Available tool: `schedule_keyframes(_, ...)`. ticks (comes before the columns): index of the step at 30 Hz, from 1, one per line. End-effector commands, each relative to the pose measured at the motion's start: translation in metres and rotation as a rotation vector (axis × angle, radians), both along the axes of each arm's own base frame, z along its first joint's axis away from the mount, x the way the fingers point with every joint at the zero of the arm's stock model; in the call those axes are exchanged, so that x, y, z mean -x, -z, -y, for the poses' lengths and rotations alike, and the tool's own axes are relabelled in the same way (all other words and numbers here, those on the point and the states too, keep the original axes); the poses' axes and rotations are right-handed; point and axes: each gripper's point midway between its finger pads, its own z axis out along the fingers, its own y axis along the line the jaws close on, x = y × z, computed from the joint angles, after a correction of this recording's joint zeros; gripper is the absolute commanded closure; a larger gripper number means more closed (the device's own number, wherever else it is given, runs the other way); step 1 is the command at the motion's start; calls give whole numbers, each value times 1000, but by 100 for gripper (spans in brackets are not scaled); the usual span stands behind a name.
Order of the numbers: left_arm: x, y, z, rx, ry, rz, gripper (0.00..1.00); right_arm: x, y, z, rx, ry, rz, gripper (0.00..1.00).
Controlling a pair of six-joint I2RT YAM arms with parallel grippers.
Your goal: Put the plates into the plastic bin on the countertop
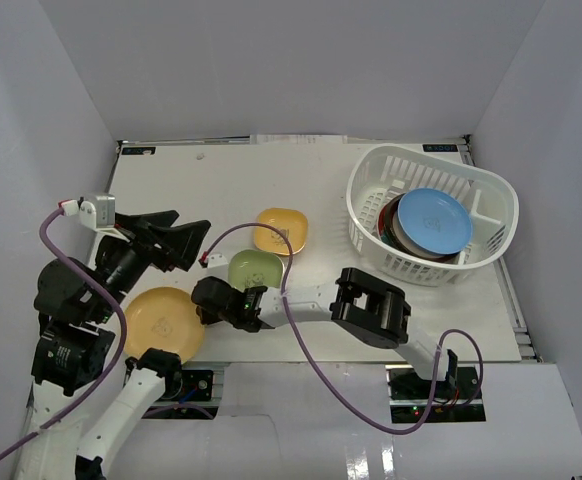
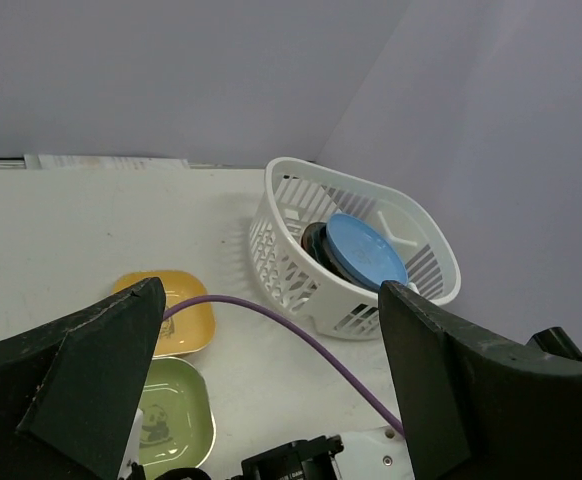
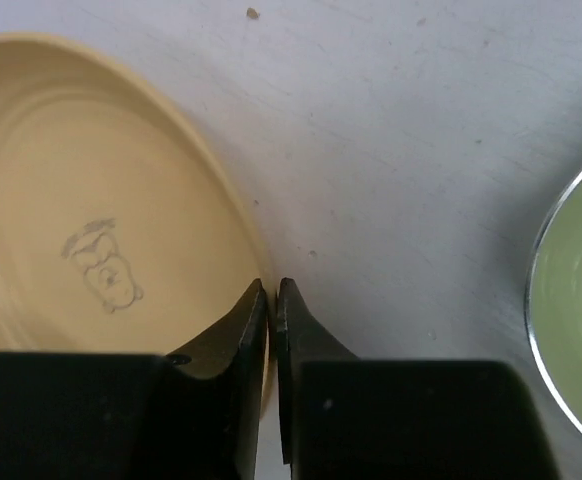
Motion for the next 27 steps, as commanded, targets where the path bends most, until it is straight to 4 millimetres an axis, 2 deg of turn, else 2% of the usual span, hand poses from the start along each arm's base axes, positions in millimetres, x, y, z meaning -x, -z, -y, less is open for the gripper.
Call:
schedule_keyframes(1,2,-13,-5,-9,-25,42,2,-27,-54,-13,-85,72,104,92)
schedule_keyframes(3,4,-30,-8,-10,-37,76,2,-38,-84,-17,-113,68,185,92)
schedule_keyframes(4,5,-36,-9,-10,-41,86,2,-43,-109,-17,-140,73,226,92)
schedule_keyframes(5,8,-44,-11,-12,-44,101,2,-57,-148,-13,-168,94,300,92)
schedule_keyframes(7,10,-49,-11,-13,-41,109,2,-75,-189,4,-194,152,371,92)
schedule_keyframes(8,11,-49,-11,-15,-40,103,2,-83,-199,20,-186,175,396,92)
schedule_keyframes(9,9,-45,-11,-17,-44,92,2,-97,-243,48,-225,216,448,92)
schedule_keyframes(10,8,-40,-11,-20,-45,78,2,-105,-257,68,-236,252,472,92)
schedule_keyframes(11,5,-33,-11,-24,-49,58,2,-113,-244,94,-190,268,475,92)
schedule_keyframes(12,1,-18,-9,-36,-47,27,2,-129,-282,138,-242,341,506,92)
schedule_keyframes(14,-7,4,-6,-52,-45,-32,2,-143,-287,193,-226,405,527,92)
schedule_keyframes(15,-9,14,-3,-54,-34,-63,2,-158,-288,250,-213,490,543,92)
schedule_keyframes(16,-18,38,1,-71,-26,-121,2,-165,-286,279,-187,527,549,92)
schedule_keyframes(17,-20,52,6,-76,-7,-157,2,-169,-277,311,-130,572,536,92)
schedule_keyframes(18,-25,68,9,-67,-4,-207,2,-181,-273,371,-86,682,546,92)
schedule_keyframes(19,-33,97,11,-79,-9,-280,2,-184,-267,393,-57,694,544,92)
schedule_keyframes(20,-37,112,13,-78,-9,-321,2,-185,-258,422,-11,737,526,92)
schedule_keyframes(21,-40,126,16,-77,-5,-359,2,-189,-255,474,28,852,536,92)
schedule_keyframes(22,-43,140,18,-64,-3,-403,2,-188,-250,489,36,861,524,92)
schedule_keyframes(23,-48,164,22,-69,4,-456,2,-188,-248,531,64,954,525,92)
schedule_keyframes(24,-49,176,25,-66,13,-484,2,-188,-240,546,77,980,507,92)
schedule_keyframes(25,-52,192,27,-60,10,-520,2,-188,-226,552,70,963,469,92)
schedule_keyframes(26,-56,204,26,-65,-7,-556,2,-189,-217,581,77,1035,438,92)
schedule_keyframes(27,-58,212,26,-67,-18,-574,2,-188,-201,585,52,1015,386,92)
